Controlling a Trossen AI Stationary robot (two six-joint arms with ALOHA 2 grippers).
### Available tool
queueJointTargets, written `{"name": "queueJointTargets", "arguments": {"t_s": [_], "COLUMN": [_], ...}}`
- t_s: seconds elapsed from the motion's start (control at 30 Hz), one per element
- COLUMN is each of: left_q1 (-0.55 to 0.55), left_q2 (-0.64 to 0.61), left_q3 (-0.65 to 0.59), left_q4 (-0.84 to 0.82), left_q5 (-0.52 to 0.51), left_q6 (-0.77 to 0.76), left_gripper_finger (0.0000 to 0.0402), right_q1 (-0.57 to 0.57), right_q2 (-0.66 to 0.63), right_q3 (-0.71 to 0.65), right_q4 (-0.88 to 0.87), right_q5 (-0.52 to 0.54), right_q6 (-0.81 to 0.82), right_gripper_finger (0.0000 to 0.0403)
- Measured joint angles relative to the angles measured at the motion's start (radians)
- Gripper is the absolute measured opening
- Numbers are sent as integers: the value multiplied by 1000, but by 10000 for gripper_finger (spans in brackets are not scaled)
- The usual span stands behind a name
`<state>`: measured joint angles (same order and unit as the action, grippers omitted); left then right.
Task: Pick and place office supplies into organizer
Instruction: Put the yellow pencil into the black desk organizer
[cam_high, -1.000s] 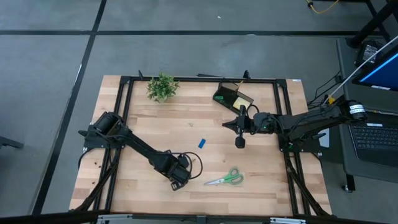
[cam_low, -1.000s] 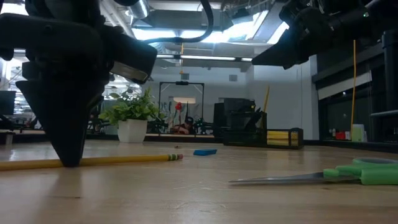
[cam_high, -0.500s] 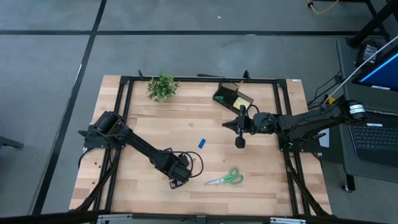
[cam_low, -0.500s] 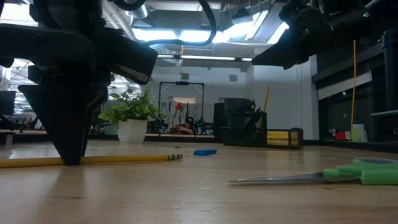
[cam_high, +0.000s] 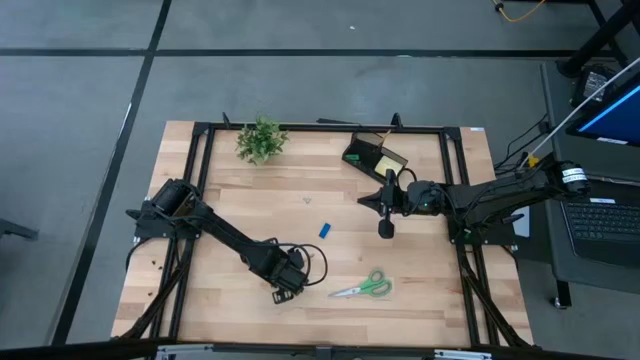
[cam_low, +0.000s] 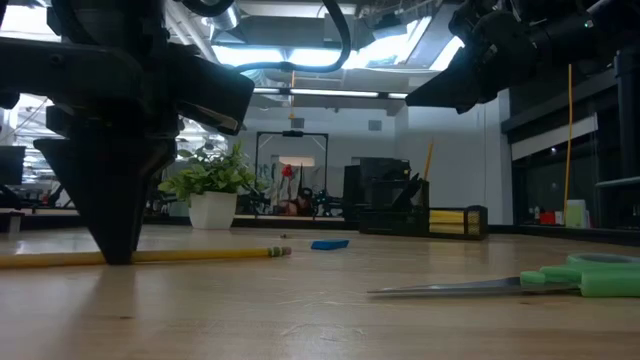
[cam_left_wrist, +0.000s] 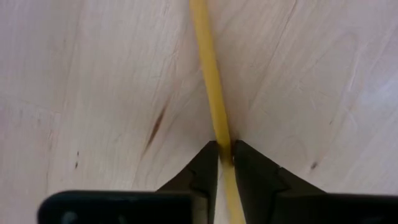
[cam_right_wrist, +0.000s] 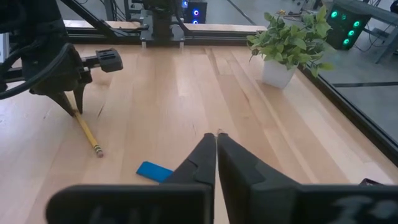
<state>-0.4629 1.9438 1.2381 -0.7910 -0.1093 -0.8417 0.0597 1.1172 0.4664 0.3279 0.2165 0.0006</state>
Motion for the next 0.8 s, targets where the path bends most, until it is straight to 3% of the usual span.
{"name": "queueJointTargets", "arguments": {"t_s": [0.2,0.6,0.8], "left_q1": [0,0,2], "left_q2": [0,-8,-65], "left_q3": [0,-2,-6], "left_q4": [-1,6,5], "left_q5": [0,-2,-106], "left_q6": [4,26,74], "left_gripper_finger": [20,23,23], "right_q1": [0,0,0], "right_q2": [0,0,0], "right_q3": [0,0,0], "right_q4": [0,0,0], "right_q5": [0,0,1], "right_q6": [0,18,22], "right_gripper_finger": [22,23,23]}}
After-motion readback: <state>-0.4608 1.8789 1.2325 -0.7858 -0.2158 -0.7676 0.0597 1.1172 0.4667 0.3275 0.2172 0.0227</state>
